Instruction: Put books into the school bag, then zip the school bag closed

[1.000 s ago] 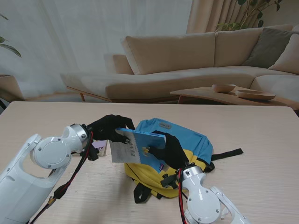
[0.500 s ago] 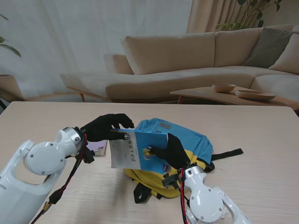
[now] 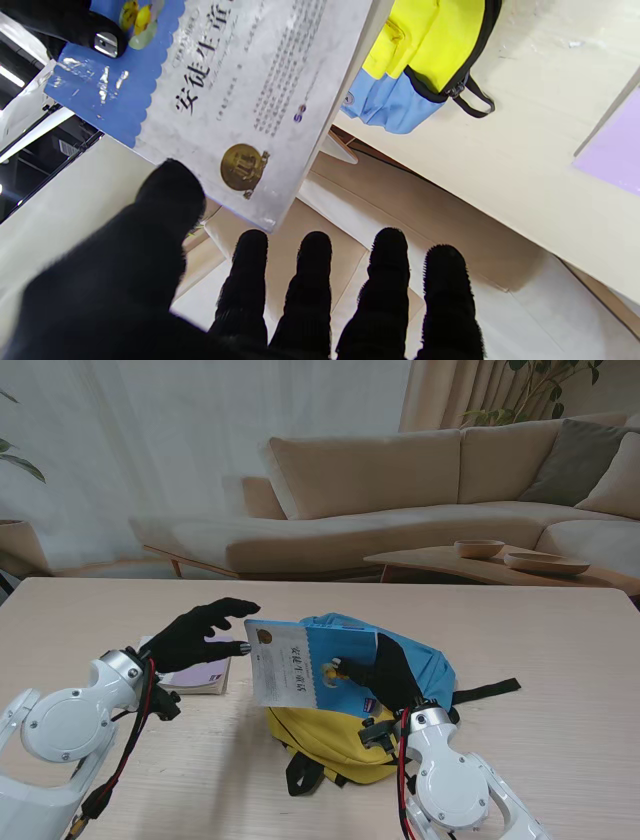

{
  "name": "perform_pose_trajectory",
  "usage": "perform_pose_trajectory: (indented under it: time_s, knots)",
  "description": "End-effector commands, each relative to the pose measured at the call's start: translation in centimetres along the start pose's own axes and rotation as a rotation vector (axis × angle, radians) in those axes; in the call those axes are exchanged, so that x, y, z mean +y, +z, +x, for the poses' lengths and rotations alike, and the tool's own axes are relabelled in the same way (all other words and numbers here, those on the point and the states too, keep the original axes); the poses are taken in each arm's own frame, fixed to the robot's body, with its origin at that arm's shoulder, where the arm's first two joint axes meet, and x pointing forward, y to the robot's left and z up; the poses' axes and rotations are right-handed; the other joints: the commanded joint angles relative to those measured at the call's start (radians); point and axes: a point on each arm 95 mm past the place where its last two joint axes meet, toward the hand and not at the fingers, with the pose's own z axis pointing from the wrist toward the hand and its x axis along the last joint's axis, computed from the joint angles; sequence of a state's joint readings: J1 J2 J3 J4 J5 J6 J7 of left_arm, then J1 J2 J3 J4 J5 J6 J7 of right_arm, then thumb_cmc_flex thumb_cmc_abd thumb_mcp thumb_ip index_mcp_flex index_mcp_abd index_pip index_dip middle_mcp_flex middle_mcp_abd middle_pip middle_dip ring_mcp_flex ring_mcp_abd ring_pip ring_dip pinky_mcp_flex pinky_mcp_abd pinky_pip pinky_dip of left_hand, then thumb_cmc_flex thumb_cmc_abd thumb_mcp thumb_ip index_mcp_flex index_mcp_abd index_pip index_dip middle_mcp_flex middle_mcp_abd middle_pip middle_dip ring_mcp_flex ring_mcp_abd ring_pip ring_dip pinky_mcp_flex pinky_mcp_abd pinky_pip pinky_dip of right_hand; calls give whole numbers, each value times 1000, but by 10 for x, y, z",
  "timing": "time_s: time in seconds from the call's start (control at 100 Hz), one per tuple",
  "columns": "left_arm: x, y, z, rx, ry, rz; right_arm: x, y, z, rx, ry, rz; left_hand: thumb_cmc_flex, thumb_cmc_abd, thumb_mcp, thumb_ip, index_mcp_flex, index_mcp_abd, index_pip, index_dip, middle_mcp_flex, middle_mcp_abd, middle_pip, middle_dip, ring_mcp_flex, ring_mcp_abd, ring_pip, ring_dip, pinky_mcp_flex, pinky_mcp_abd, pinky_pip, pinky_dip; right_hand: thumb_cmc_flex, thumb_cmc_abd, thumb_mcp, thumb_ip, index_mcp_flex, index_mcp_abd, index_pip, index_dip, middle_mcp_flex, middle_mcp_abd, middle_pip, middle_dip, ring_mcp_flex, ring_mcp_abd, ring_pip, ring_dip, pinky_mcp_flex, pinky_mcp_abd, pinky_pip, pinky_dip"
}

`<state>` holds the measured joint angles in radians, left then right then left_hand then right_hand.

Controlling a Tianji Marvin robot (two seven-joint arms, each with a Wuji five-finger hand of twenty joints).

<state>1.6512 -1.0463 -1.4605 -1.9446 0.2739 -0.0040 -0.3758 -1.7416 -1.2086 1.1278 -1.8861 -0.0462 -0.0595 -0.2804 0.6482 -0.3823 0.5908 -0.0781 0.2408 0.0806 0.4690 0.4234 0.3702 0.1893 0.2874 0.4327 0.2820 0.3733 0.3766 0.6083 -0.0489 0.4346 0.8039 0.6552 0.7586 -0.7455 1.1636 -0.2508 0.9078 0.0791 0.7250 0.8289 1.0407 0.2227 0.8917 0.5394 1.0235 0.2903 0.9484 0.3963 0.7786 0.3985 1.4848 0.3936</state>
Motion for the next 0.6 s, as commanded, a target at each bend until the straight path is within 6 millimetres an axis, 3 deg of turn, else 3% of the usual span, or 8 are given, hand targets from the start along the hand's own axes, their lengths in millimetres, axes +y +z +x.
perform_pose_trajectory:
  time_s: [0.0,0.25,0.59]
  knots:
    - [8,-2,-6,-9,-39,-33,0,2,7,26,23,-6,-51,-24,10,3,-60,8,3,-19,-34,-14,1,-4,-41,-36,-33,-19,-24,-39,-43,-2,113,110,58,9,197,-209,245,150,9,-8,55,27,56,-7,54,28,18,-2,46,19]
    - [21,7,-21,-50,-182,-57,7,4,11,48,116,-23,-71,-40,18,-7,-87,27,9,-19,-39,-1,8,3,-47,-37,-42,-16,-32,-45,-68,9,114,113,55,9,196,-216,248,171,4,-13,54,22,45,-10,47,27,7,-11,39,19]
    - [33,30,-21,-11,-352,-99,7,3,13,51,169,-15,-64,-48,35,-9,-65,40,25,-18,-14,5,25,12,-34,-37,-36,-9,-17,-42,-69,29,114,117,51,7,198,-220,249,192,-2,-17,55,18,38,-13,44,29,-3,-14,36,21]
